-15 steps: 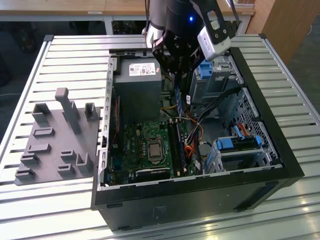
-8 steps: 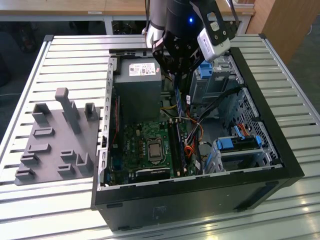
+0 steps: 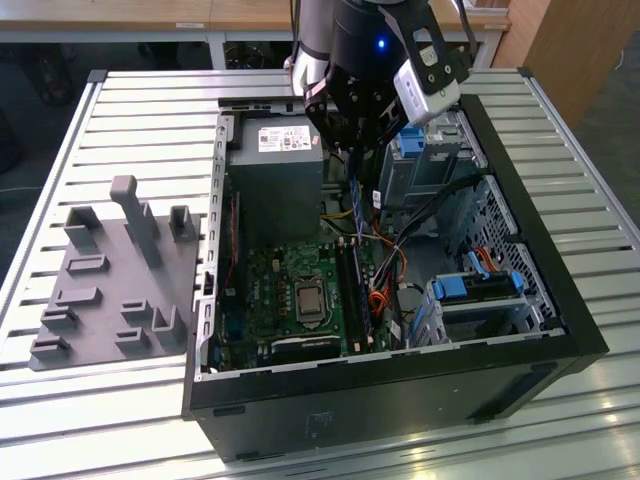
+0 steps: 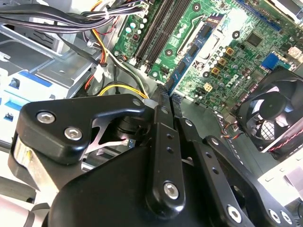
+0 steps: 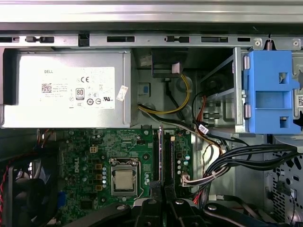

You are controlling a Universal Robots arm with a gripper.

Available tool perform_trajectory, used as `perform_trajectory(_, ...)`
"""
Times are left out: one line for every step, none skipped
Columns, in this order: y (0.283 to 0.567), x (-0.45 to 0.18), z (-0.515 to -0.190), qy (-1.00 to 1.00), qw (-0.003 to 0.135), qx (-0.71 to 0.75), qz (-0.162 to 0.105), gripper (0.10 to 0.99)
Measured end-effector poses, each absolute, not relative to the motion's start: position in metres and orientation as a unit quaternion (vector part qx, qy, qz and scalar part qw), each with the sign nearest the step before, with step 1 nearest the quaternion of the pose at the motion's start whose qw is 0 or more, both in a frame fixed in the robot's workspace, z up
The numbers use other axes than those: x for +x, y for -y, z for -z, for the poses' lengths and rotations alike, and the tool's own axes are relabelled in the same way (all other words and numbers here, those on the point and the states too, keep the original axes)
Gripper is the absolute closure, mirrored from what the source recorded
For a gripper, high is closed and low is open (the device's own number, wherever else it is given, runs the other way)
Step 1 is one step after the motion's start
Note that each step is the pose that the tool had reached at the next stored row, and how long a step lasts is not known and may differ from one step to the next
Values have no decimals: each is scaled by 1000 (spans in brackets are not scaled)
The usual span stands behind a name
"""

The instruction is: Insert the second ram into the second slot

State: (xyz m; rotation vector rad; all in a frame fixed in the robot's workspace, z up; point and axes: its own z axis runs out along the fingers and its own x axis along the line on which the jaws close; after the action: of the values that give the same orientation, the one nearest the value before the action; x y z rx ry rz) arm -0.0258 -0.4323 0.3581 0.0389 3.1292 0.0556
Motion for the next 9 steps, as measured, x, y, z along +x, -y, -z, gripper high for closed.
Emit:
perform_trajectory(432,-26,-358,-1000,6,12,-18,949)
perform_trajectory(432,-26,-358,-1000,6,12,-18,949)
perform_trajectory(432,-26,-357,-1000,6,12,-18,949)
perform_trajectory(433,-26,-357,-1000,6,12,-18,949)
perform_trajectory(433,-26,-356,-1000,6,12,-18,949)
perform_trajectory(433,-26,-356,-1000,6,12,-18,949)
perform_trajectory(433,-26,-355,-1000,6,12,-18,949)
perform_trajectory(433,-26,-355,-1000,6,12,-18,949)
perform_trajectory(433,-26,-354,-1000,6,12,-18,949)
